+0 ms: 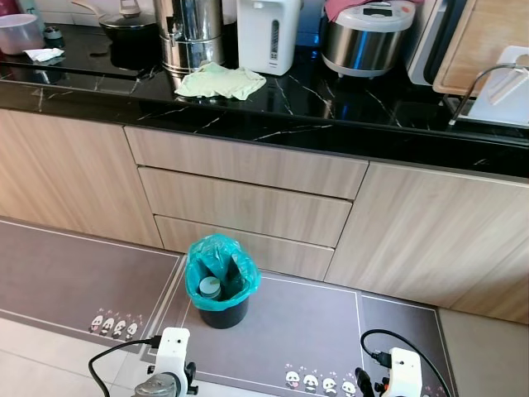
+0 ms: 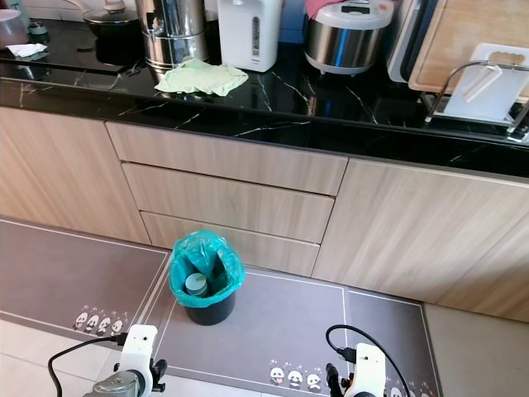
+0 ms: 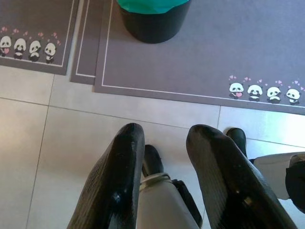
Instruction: Kitchen organization
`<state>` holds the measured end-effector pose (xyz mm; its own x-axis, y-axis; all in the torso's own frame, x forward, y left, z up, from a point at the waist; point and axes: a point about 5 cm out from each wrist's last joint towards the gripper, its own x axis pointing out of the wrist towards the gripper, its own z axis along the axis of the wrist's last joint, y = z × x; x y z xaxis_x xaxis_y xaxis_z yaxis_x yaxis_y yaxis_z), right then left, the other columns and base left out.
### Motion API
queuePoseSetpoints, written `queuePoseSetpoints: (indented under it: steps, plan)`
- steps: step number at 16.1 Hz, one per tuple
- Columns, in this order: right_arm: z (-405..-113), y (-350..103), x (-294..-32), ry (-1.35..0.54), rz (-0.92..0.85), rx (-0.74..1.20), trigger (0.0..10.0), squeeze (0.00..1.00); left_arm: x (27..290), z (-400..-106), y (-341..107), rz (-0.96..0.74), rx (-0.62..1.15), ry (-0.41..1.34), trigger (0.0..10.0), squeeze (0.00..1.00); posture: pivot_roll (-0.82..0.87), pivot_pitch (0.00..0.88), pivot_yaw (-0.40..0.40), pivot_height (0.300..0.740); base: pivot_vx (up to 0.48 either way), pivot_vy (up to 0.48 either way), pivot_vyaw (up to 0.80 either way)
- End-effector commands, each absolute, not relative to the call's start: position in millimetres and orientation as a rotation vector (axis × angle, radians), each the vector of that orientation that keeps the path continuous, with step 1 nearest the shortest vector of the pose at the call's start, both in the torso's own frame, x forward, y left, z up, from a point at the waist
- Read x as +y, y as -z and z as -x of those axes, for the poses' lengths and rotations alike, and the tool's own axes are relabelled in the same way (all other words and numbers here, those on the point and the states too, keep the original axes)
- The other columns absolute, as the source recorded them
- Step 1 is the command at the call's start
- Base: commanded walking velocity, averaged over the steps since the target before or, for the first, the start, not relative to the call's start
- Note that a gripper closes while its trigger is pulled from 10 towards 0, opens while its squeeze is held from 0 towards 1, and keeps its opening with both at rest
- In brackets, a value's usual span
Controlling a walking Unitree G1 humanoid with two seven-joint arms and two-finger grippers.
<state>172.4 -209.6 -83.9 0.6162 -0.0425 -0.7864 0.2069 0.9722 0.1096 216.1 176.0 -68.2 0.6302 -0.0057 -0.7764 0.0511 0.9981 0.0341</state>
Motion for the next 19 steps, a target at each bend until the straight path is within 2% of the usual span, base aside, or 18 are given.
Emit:
queuePoseSetpoints:
  steps: [1,7,10,11,15,19]
  plan:
    - [-173,83,-211,0.148,-0.202,0.888,10.0,0.00,175,-214,70,-0.060,0.903,0.030,10.0,0.00,-0.07,0.019,-0.065,0.740,0.000,0.000,0.00]
    - [-173,83,-211,0.145,-0.201,0.887,10.0,0.00,190,-214,68,-0.093,0.898,-0.027,10.0,0.00,-0.06,0.015,-0.074,0.740,0.000,0.000,0.00]
    - [-174,83,-212,0.133,-0.194,0.887,10.0,0.00,228,-191,73,-0.065,0.918,-0.160,10.0,0.00,-0.05,0.013,-0.084,0.740,0.000,0.000,0.00]
    - [-174,82,-212,0.130,-0.192,0.887,10.0,0.00,231,-188,74,-0.051,0.923,-0.183,10.0,0.00,-0.05,0.013,-0.084,0.740,0.000,0.000,0.00]
    - [-174,82,-212,0.130,-0.193,0.884,10.0,0.00,231,-184,75,-0.033,0.926,-0.195,10.0,0.00,-0.05,0.012,-0.089,0.740,0.000,0.000,0.00]
    - [-174,82,-213,0.136,-0.194,0.884,10.0,0.00,222,-195,72,-0.050,0.894,-0.163,10.0,0.00,-0.06,0.008,-0.087,0.740,0.000,0.000,0.00]
